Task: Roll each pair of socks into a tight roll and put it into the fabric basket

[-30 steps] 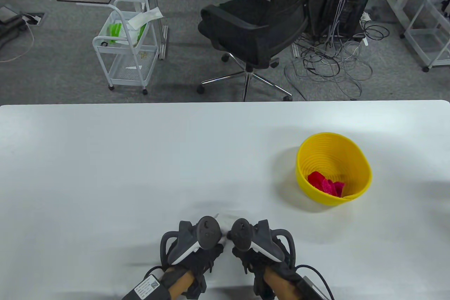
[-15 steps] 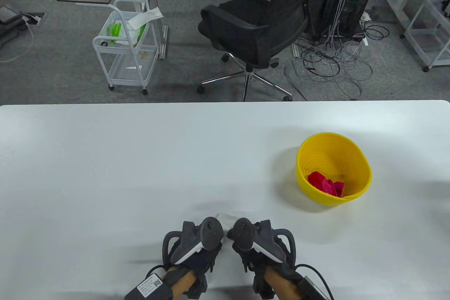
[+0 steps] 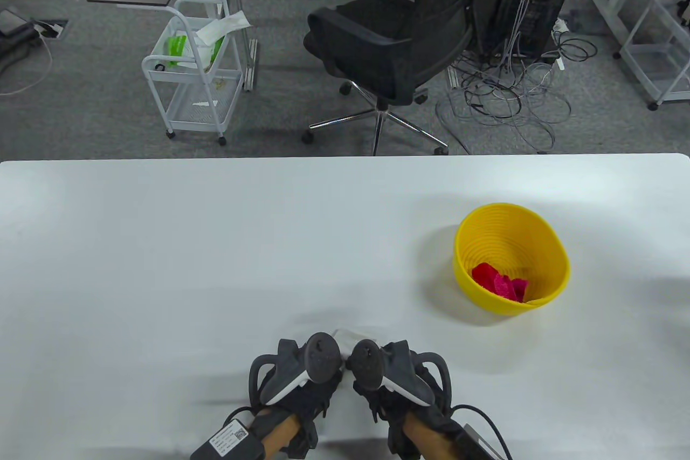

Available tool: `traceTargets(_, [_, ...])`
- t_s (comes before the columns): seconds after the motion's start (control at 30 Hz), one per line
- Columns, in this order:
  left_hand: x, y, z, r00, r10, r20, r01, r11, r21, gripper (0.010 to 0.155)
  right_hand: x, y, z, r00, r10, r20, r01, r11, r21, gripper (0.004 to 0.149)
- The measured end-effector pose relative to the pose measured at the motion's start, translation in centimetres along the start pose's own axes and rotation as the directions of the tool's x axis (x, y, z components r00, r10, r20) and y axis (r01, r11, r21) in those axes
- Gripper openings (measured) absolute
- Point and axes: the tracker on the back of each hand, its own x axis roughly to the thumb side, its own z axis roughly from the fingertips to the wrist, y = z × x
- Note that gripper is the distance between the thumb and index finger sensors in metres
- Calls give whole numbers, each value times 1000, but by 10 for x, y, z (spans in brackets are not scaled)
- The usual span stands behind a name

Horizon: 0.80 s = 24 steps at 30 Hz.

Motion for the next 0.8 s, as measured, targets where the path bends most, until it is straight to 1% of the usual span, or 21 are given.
traceTargets(0.07, [-1, 3, 1, 1000, 13, -1, -13, 1000, 11, 48, -1, 2, -1, 1000, 2, -8, -2, 1000, 5, 52])
traceTargets(0.13, [0, 7, 4, 1000, 16, -2, -16, 999, 43, 48, -2, 3, -3, 1000, -2, -19, 2, 1000, 5, 52])
traceTargets(0.23, [1, 12, 7, 1000, 26, 1, -26, 997, 66, 47, -6, 5, -5, 998, -52, -37, 52, 999, 11, 51])
traceTargets(0.3, [0, 12, 6, 1000, 21, -6, -21, 999, 38, 48, -10, 5, -6, 993, -104, -52, 105, 994, 26, 49])
traceTargets(0.37, [-1, 9, 5, 1000, 10, -13, -10, 1000, 10, 51, -12, 5, -7, 991, -122, -59, 124, 992, 26, 48])
traceTargets(0.53, [-1, 0, 1, 1000, -28, -9, 27, 999, -26, 58, -13, 4, -8, 988, -138, -68, 140, 990, 17, 46])
traceTargets(0.67, [2, -3, -1, 999, -48, -5, 48, 999, 4, 50, -17, 1, -8, 983, -170, -67, 172, 985, 18, 45])
traceTargets(0.7, [3, -2, -1, 999, -49, -5, 49, 999, 6, 49, -19, -3, -7, 981, -186, -62, 187, 982, 5, 44])
traceTargets(0.77, [3, -3, -1, 999, -46, -2, 46, 999, 5, 47, -21, -14, -3, 980, -194, -44, 191, 979, -68, 42])
traceTargets(0.8, [3, -3, -1, 999, -47, -2, 47, 999, 6, 46, -22, -16, -2, 981, -192, -37, 188, 978, -85, 42])
